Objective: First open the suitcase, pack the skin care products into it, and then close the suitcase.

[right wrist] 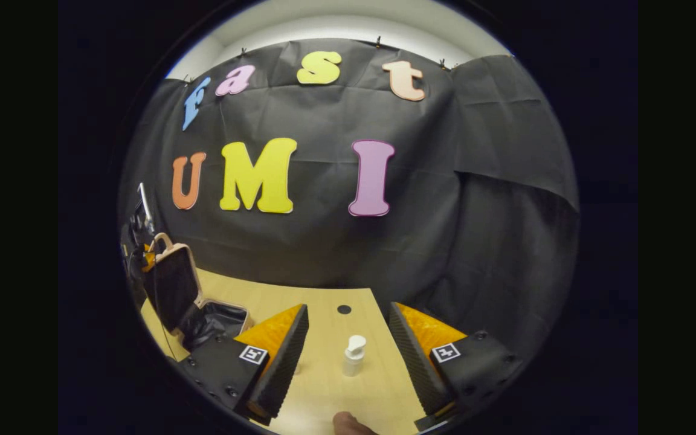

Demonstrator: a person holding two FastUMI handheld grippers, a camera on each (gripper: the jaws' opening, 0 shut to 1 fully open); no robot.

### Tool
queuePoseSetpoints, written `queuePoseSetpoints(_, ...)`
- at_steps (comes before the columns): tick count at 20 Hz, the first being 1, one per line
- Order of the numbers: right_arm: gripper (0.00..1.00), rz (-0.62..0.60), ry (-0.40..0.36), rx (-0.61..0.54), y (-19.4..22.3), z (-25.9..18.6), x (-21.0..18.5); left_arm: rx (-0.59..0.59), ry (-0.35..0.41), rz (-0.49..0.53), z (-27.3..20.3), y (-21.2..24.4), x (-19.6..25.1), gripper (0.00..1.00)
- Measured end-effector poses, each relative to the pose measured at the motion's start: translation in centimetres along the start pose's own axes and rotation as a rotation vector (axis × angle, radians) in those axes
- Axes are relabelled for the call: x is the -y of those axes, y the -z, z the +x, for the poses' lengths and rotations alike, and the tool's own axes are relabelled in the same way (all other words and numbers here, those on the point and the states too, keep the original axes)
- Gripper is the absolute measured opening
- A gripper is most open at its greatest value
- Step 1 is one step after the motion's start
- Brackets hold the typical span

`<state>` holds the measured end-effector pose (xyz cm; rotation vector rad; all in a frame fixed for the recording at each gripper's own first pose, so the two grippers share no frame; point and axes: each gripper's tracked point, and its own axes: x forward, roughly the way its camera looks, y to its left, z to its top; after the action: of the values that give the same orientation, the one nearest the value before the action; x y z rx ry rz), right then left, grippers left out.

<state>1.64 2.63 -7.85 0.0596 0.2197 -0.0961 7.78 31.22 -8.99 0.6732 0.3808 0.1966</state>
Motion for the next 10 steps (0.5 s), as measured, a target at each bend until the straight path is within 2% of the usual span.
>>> queuePoseSetpoints(3, 0.8, -0.003, 0.03, 0.001, -0.1, 0.1, -0.6, -0.017, -0.013, -0.009, 2.5, 4.2, -2.8, 0.03)
queuePoseSetpoints(6, 0.8, -0.011, 0.053, -0.015, 0.2, 0.3, -1.1, -0.094, -0.015, -0.023, 5.3, 9.6, -4.7, 0.03)
queuePoseSetpoints(10, 0.8, -0.037, 0.072, -0.047, 1.3, 0.4, -1.8, -0.185, 0.066, -0.059, 8.7, 17.4, -4.0, 0.03)
